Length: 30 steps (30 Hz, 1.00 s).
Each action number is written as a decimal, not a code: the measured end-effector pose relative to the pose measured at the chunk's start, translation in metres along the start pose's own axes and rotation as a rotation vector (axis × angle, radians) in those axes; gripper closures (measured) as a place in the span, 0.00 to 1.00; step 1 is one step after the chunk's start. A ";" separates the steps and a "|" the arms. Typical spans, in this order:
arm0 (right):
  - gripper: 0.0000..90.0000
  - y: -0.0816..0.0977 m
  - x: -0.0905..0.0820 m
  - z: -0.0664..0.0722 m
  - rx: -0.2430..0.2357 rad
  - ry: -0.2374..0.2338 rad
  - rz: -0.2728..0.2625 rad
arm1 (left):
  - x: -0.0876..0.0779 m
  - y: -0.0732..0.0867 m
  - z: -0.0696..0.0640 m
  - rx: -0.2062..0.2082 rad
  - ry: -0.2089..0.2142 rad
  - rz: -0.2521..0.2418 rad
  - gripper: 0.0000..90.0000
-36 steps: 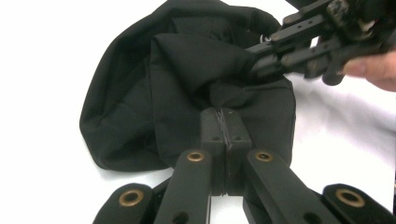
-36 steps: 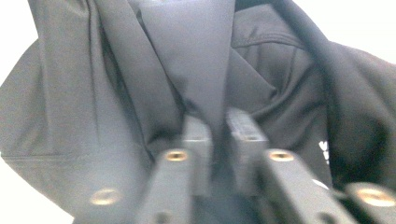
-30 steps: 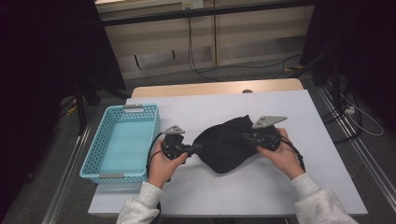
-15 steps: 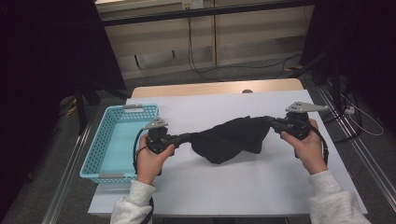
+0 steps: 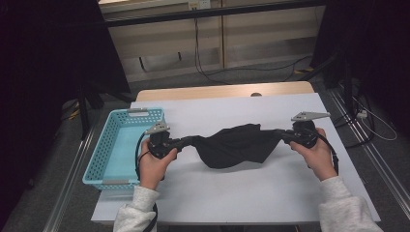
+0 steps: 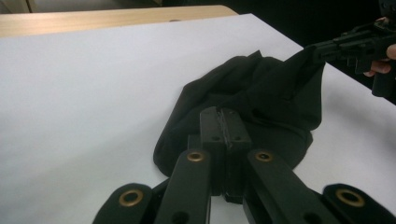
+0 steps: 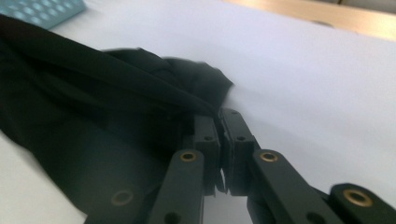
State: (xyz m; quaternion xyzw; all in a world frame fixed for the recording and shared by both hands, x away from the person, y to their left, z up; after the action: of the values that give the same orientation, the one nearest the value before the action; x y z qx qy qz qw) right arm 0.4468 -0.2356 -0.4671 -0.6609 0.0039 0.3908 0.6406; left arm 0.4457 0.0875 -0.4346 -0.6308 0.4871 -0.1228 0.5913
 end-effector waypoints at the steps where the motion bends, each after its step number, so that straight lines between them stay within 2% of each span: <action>1: 0.96 0.002 0.000 -0.004 0.018 -0.002 -0.002 | 0.002 0.002 -0.001 0.003 0.004 0.008 1.00; 3: 0.96 0.002 -0.002 -0.010 0.056 0.001 -0.017 | 0.005 0.004 -0.003 0.007 0.011 0.018 1.00; 4: 0.96 0.002 -0.004 -0.012 0.061 0.002 -0.022 | 0.007 0.005 -0.004 0.009 0.012 0.021 1.00; 7: 0.96 0.004 -0.005 -0.010 0.043 -0.002 -0.018 | 0.010 0.007 -0.003 0.007 -0.010 0.026 0.93; 12: 0.96 0.006 -0.001 -0.005 0.039 -0.020 -0.002 | 0.011 0.002 -0.008 -0.031 0.026 -0.003 0.67; 16: 0.96 0.007 0.001 -0.001 0.030 -0.025 0.004 | 0.015 0.005 -0.012 -0.014 0.016 0.010 0.47; 18: 0.96 0.007 0.002 0.000 0.030 -0.027 0.009 | 0.018 0.009 -0.015 -0.016 0.029 0.033 0.40; 23: 0.96 0.010 0.003 -0.003 0.018 -0.009 0.021 | 0.025 0.022 -0.020 -0.016 0.037 0.082 0.36; 28: 0.96 0.013 0.000 -0.015 0.057 0.033 0.018 | 0.027 0.031 -0.027 -0.006 0.055 0.110 0.34; 30: 0.96 0.013 -0.002 -0.018 0.071 0.036 0.007 | 0.029 0.036 -0.030 -0.005 0.056 0.116 0.32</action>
State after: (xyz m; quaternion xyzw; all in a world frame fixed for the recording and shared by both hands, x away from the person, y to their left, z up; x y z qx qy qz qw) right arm 0.4484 -0.2535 -0.4792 -0.6446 0.0314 0.3808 0.6622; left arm 0.4210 0.0527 -0.4694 -0.5994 0.5396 -0.1046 0.5819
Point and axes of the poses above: each handheld gripper's, and its own axes: x roughly forward along the jaws, y roughly out of its underside, z roughly to its left, the point moved 9 cm from there along x, roughly forward along the jaws, and after that the axes turned 3 degrees about -z, right-handed, at the moved point
